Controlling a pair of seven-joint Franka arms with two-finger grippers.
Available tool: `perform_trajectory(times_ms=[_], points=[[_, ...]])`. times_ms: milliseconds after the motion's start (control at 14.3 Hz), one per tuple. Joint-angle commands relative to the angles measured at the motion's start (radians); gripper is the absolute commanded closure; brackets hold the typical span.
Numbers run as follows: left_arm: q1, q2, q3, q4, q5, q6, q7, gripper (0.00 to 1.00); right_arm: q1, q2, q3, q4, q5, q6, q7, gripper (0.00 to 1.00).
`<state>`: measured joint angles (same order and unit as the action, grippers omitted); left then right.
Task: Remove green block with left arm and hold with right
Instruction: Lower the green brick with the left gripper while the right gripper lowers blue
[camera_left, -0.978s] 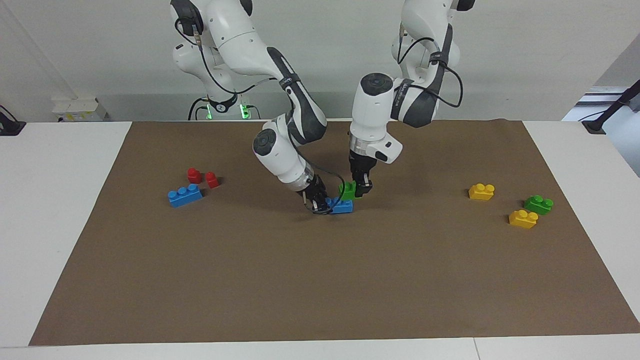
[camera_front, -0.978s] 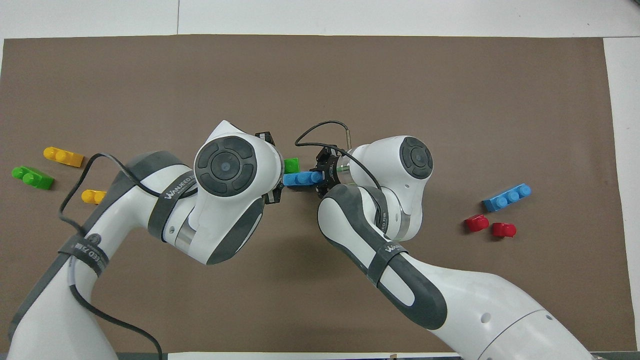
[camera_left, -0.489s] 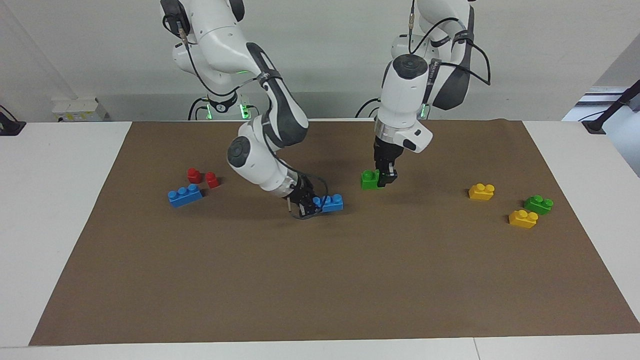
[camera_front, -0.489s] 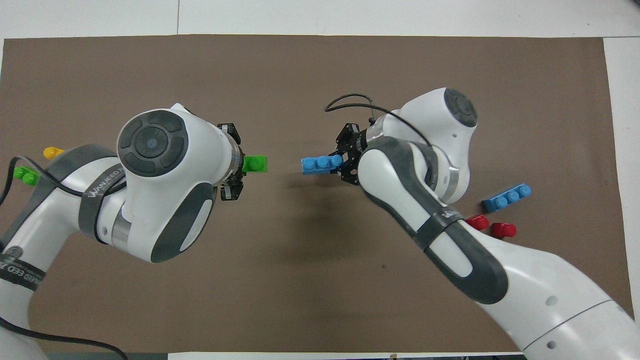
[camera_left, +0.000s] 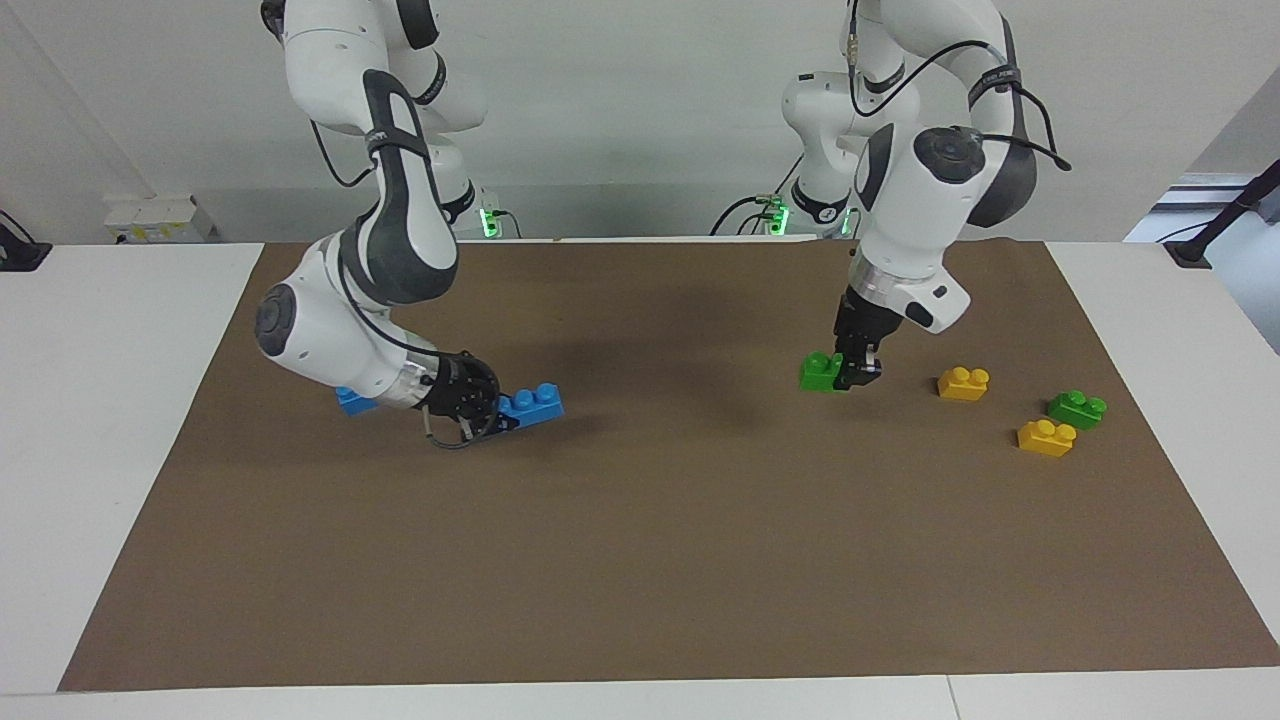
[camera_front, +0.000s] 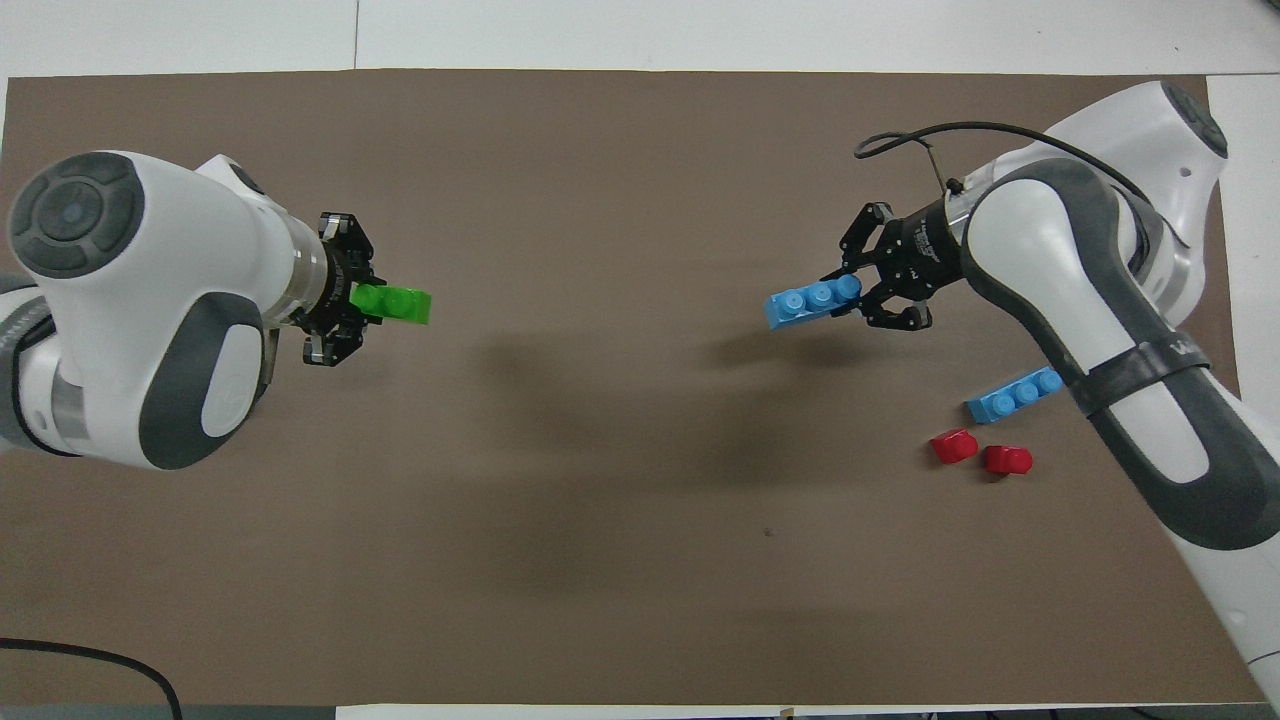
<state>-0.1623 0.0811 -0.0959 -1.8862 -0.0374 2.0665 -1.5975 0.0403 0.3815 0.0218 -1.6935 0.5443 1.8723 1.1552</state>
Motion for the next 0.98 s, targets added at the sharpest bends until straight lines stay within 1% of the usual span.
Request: perform_trajectory(times_ms=[0, 210, 419, 629, 769, 909], points=[[0.082, -0.009, -0.008, -0.008, -0.03, -0.017, 0.155, 1.0, -0.071, -0.019, 0.014, -0.058, -0.053, -0.002, -0.11, 1.0], [0.15, -0.003, -0.007, -0.011, -0.03, -0.016, 0.289, 1.0, -0.138, -0.018, 0.012, -0.112, -0.082, 0.03, -0.228, 1.0], [0.205, 0.012, -0.004, -0.011, -0.03, 0.004, 0.367, 1.0, -0.181, -0.02, 0.012, -0.158, -0.083, 0.071, -0.244, 1.0], [0.239, 0.064, -0.002, -0.007, -0.029, 0.056, 0.41, 1.0, -0.212, -0.02, 0.009, -0.158, -0.084, 0.071, -0.284, 1.0], [0.247, 0.106, -0.001, -0.007, -0.021, 0.108, 0.422, 1.0, -0.22, -0.018, 0.003, -0.158, -0.095, 0.103, -0.299, 1.0], [0.276, 0.133, -0.002, -0.005, -0.018, 0.15, 0.479, 1.0, -0.221, -0.015, 0.001, -0.158, -0.122, 0.14, -0.324, 1.0]])
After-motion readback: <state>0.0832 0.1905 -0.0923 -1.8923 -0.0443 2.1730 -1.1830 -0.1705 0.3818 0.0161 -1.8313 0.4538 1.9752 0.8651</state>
